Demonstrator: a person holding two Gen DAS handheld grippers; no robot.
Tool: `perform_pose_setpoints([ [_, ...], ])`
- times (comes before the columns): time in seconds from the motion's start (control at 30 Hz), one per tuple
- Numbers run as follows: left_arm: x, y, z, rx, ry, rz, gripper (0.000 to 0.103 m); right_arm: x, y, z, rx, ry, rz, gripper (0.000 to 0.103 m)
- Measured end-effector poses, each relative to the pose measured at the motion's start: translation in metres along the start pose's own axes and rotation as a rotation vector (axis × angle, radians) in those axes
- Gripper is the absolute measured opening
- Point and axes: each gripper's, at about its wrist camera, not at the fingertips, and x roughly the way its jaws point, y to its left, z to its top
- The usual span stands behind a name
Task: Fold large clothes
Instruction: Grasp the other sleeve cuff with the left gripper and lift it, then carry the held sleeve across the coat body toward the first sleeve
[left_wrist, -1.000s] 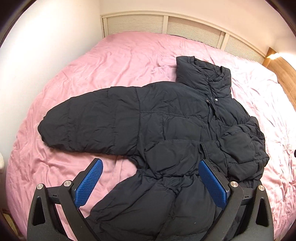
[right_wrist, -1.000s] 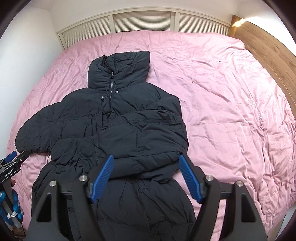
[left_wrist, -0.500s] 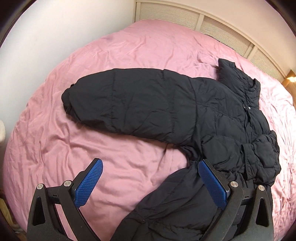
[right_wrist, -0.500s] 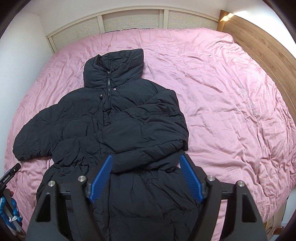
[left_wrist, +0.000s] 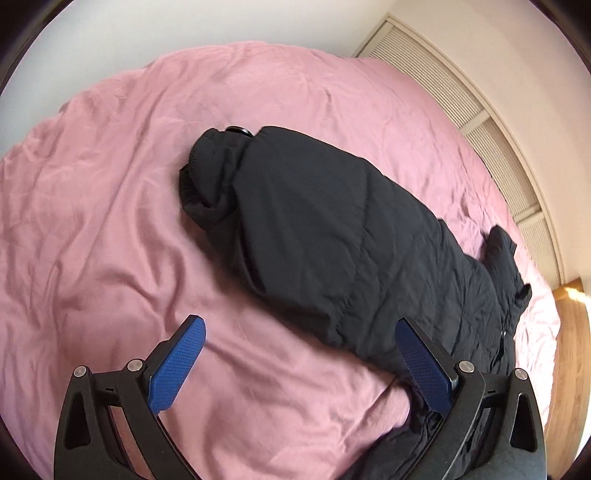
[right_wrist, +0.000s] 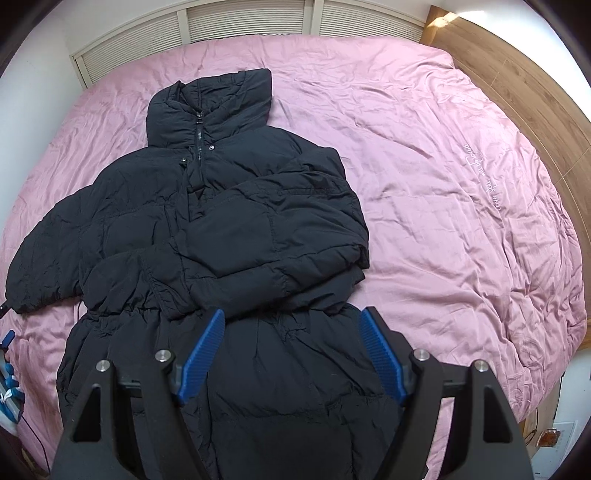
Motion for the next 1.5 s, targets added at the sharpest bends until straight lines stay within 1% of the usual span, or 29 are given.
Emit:
perform_pose_setpoints([
  [0.07,0.008,0.014,0.015,-0.057,-0.007,-0.016,0.100,0.002,-0.002,-0.002,0.007,0.009,-0.009,0.075],
  [0.13,0.016,0.023,0.029,-0.096,-0.008,-0.039,0.096,0.003,-0.004,-0.005,0.009,0.017,-0.020,0.075],
  [0.2,0.025,0.032,0.039,-0.133,0.008,-0.079,0.091,0.003,-0.005,-0.006,0.009,0.025,-0.030,0.075],
  [0.23,0.031,0.035,0.043,-0.150,0.017,-0.095,0.087,0.004,-0.006,-0.006,0.008,0.028,-0.034,0.075],
  [0.3,0.039,0.040,0.047,-0.175,0.033,-0.117,0.087,0.003,-0.006,-0.007,0.004,0.031,-0.042,0.075],
  [0.37,0.047,0.046,0.048,-0.201,0.053,-0.136,0.083,0.003,-0.007,-0.008,0.000,0.032,-0.047,0.075],
  [0.43,0.054,0.054,0.045,-0.237,0.074,-0.176,0.070,0.001,-0.007,-0.008,-0.002,0.032,-0.048,0.075],
  [0.47,0.056,0.056,0.044,-0.254,0.081,-0.195,0.067,0.001,-0.006,-0.009,-0.003,0.032,-0.048,0.075],
  [0.53,0.056,0.057,0.042,-0.273,0.083,-0.220,0.056,0.000,-0.006,-0.011,-0.004,0.034,-0.041,0.075],
  [0.57,0.055,0.056,0.043,-0.276,0.082,-0.231,0.053,-0.002,-0.006,-0.013,-0.008,0.034,-0.038,0.075],
  [0.63,0.053,0.054,0.045,-0.283,0.081,-0.251,0.037,-0.004,-0.008,-0.019,-0.012,0.037,-0.039,0.075],
  [0.67,0.052,0.053,0.045,-0.287,0.080,-0.263,0.033,-0.005,-0.010,-0.022,-0.006,0.039,-0.038,0.075],
  [0.7,0.050,0.051,0.046,-0.288,0.077,-0.275,0.024,-0.006,-0.012,-0.025,0.004,0.041,-0.037,0.075],
  [0.73,0.047,0.049,0.047,-0.282,0.072,-0.283,0.019,-0.007,-0.015,-0.027,0.014,0.041,-0.037,0.075],
  [0.8,0.042,0.044,0.049,-0.267,0.063,-0.290,0.015,-0.011,-0.021,-0.030,0.030,0.031,-0.041,0.075],
  [0.93,0.032,0.027,0.052,-0.221,0.051,-0.286,0.012,-0.016,-0.034,-0.036,0.060,0.019,-0.048,0.075],
  [1.03,0.022,0.014,0.055,-0.188,0.038,-0.297,0.011,-0.018,-0.043,-0.042,0.082,0.016,-0.049,0.075],
  [1.23,-0.009,-0.025,0.059,-0.075,-0.001,-0.323,0.011,-0.020,-0.061,-0.053,0.128,0.008,-0.043,0.075],
  [1.37,-0.029,-0.056,0.054,-0.007,-0.023,-0.347,0.010,-0.017,-0.072,-0.056,0.148,-0.005,-0.023,0.075],
  [1.5,-0.045,-0.088,0.044,0.065,-0.037,-0.349,0.010,-0.006,-0.084,-0.058,0.171,-0.028,0.022,0.075],
])
